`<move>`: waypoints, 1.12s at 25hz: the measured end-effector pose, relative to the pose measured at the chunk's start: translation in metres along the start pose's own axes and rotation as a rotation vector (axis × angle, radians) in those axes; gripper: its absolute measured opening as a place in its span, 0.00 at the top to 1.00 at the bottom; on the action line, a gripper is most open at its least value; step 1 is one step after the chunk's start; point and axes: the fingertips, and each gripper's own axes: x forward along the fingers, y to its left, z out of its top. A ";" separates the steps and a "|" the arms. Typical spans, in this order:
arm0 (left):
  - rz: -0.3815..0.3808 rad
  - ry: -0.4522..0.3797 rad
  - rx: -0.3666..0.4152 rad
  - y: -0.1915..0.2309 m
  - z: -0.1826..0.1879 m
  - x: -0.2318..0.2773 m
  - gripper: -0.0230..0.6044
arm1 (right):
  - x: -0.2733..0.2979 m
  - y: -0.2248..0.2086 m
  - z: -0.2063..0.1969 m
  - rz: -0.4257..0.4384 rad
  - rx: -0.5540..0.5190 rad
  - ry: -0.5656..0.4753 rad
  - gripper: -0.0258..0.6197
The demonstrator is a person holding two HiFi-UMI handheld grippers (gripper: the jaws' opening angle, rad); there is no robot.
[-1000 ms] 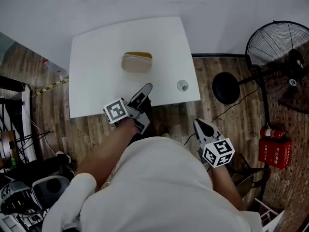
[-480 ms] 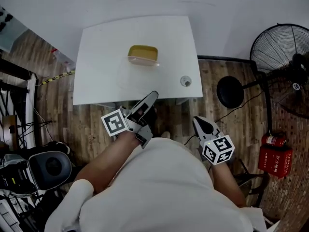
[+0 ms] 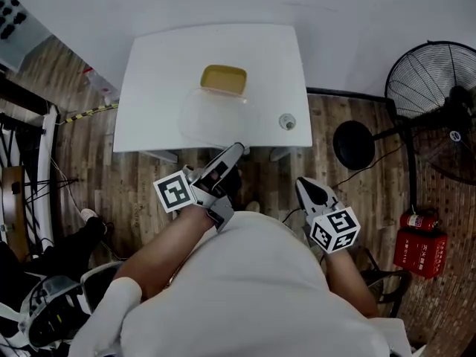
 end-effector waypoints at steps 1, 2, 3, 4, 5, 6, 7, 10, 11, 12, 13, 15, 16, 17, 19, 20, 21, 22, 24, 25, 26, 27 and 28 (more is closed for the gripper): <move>0.000 -0.002 -0.006 0.003 0.007 0.000 0.89 | 0.007 0.001 0.003 0.001 -0.001 0.003 0.95; 0.001 -0.004 -0.011 0.006 0.014 -0.001 0.89 | 0.014 0.002 0.005 0.000 -0.001 0.007 0.95; 0.001 -0.005 -0.016 0.009 0.022 -0.002 0.89 | 0.022 0.004 0.008 -0.002 -0.002 0.010 0.95; 0.001 -0.005 -0.019 0.012 0.032 -0.005 0.89 | 0.031 0.008 0.012 -0.004 -0.002 0.012 0.95; 0.001 -0.005 -0.023 0.015 0.043 -0.009 0.89 | 0.041 0.012 0.016 -0.007 -0.003 0.013 0.95; 0.002 -0.006 -0.025 0.018 0.051 -0.011 0.89 | 0.048 0.015 0.020 -0.008 -0.004 0.014 0.95; 0.003 -0.007 -0.027 0.018 0.053 -0.012 0.89 | 0.050 0.016 0.021 -0.007 -0.005 0.014 0.95; 0.001 -0.009 -0.030 0.012 0.035 -0.003 0.89 | 0.032 0.007 0.015 -0.003 -0.007 0.012 0.95; -0.001 -0.009 -0.029 0.010 0.028 -0.001 0.89 | 0.027 0.004 0.013 -0.004 -0.008 0.010 0.95; -0.003 -0.009 -0.026 0.008 0.023 -0.001 0.89 | 0.021 0.003 0.011 -0.004 -0.010 0.007 0.95; -0.004 -0.009 -0.023 0.005 0.018 -0.002 0.89 | 0.017 0.003 0.010 -0.004 -0.012 0.003 0.95; -0.006 -0.011 -0.020 0.002 0.014 -0.003 0.89 | 0.012 0.004 0.008 -0.003 -0.016 -0.003 0.95; -0.007 -0.012 -0.020 0.001 0.014 -0.002 0.89 | 0.012 0.004 0.008 -0.003 -0.016 -0.003 0.95; -0.008 -0.012 -0.020 0.001 0.014 -0.001 0.89 | 0.012 0.003 0.008 -0.003 -0.017 -0.003 0.95; -0.009 -0.010 -0.017 0.002 0.014 0.000 0.89 | 0.012 0.002 0.008 -0.004 -0.017 -0.002 0.95; -0.009 -0.009 -0.015 0.002 0.014 0.000 0.89 | 0.012 0.002 0.008 -0.005 -0.018 -0.003 0.95; -0.009 -0.009 -0.015 0.003 0.014 -0.001 0.89 | 0.011 0.003 0.007 -0.006 -0.019 -0.003 0.95; -0.008 -0.009 -0.016 0.003 0.013 -0.001 0.89 | 0.010 0.003 0.006 -0.006 -0.019 -0.004 0.95; -0.005 -0.010 -0.020 0.005 0.012 -0.001 0.89 | 0.008 0.002 0.005 -0.008 -0.017 -0.006 0.95; -0.003 -0.012 -0.022 0.007 0.012 -0.001 0.89 | 0.008 0.002 0.005 -0.009 -0.016 -0.007 0.95; -0.002 -0.014 -0.025 0.008 0.013 -0.002 0.89 | 0.008 0.002 0.005 -0.010 -0.015 -0.008 0.95; 0.000 -0.015 -0.027 0.010 0.014 -0.002 0.89 | 0.008 0.002 0.004 -0.012 -0.014 -0.008 0.95; 0.001 -0.017 -0.029 0.012 0.014 -0.002 0.89 | 0.007 0.002 0.004 -0.013 -0.014 -0.008 0.95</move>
